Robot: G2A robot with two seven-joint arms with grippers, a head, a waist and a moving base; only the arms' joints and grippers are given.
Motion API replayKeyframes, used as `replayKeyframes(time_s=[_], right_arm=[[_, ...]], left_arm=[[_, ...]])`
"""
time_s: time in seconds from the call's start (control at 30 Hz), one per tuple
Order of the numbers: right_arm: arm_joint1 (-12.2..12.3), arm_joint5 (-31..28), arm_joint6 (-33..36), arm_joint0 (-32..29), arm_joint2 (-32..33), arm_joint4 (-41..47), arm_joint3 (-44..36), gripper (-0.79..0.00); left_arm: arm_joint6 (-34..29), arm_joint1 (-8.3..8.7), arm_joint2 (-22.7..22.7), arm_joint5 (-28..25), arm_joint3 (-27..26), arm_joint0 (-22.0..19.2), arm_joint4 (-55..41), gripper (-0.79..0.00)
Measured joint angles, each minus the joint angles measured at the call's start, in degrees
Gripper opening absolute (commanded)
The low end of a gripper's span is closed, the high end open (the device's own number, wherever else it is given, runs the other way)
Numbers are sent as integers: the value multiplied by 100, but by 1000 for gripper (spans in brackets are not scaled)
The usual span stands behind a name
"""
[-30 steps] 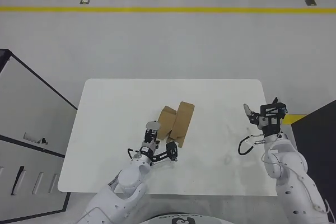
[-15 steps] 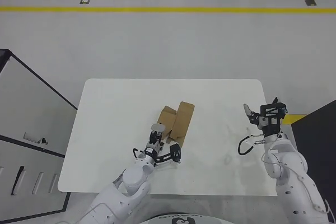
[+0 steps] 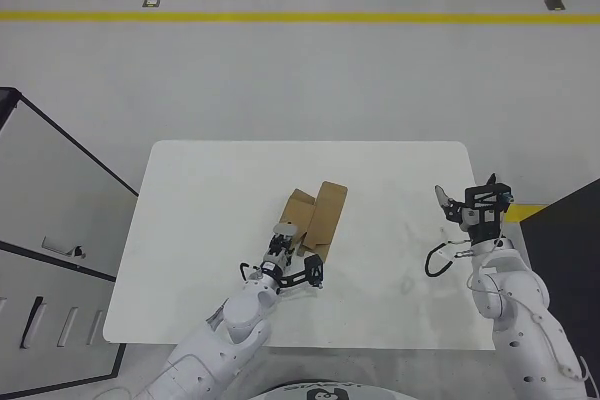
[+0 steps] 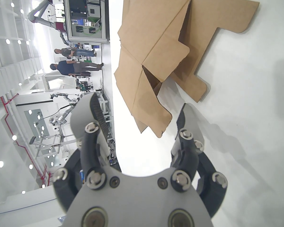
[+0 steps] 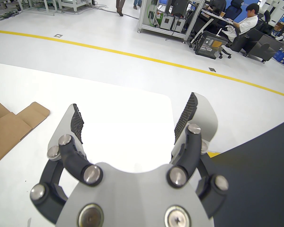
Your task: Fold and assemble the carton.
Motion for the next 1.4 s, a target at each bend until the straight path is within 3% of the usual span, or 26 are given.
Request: replayKeyframes(time_s=[0.2, 0.43, 0.6, 0.73, 0.77, 0.8, 0.83, 1.13, 1.4], right_arm=[[0, 0, 0, 0, 0, 0, 0, 0], [0, 0, 0, 0, 0, 0, 0, 0], [0, 0, 0, 0, 0, 0, 0, 0], [0, 0, 0, 0, 0, 0, 0, 0], [0, 0, 0, 0, 0, 0, 0, 0], [0, 0, 0, 0, 0, 0, 0, 0], [0, 0, 0, 0, 0, 0, 0, 0], [0, 0, 0, 0, 0, 0, 0, 0], [0, 0, 0, 0, 0, 0, 0, 0]], left_arm=[[8, -34, -6, 46, 75, -18, -20, -446], [17, -71, -8, 98, 197, -30, -36, -372], [14, -102, 1, 138, 279, -44, -43, -397], [-45, -131, -15, 222, 299, -51, -105, -480], [-50, -140, -20, 260, 306, -54, -130, -560], [-45, -147, -23, 292, 308, -56, -152, -708], [-30, -153, -27, 328, 310, -58, -173, -785], [255, -151, -94, 451, 62, 24, -91, -785], [438, -37, -308, 474, -706, 262, 805, -785]])
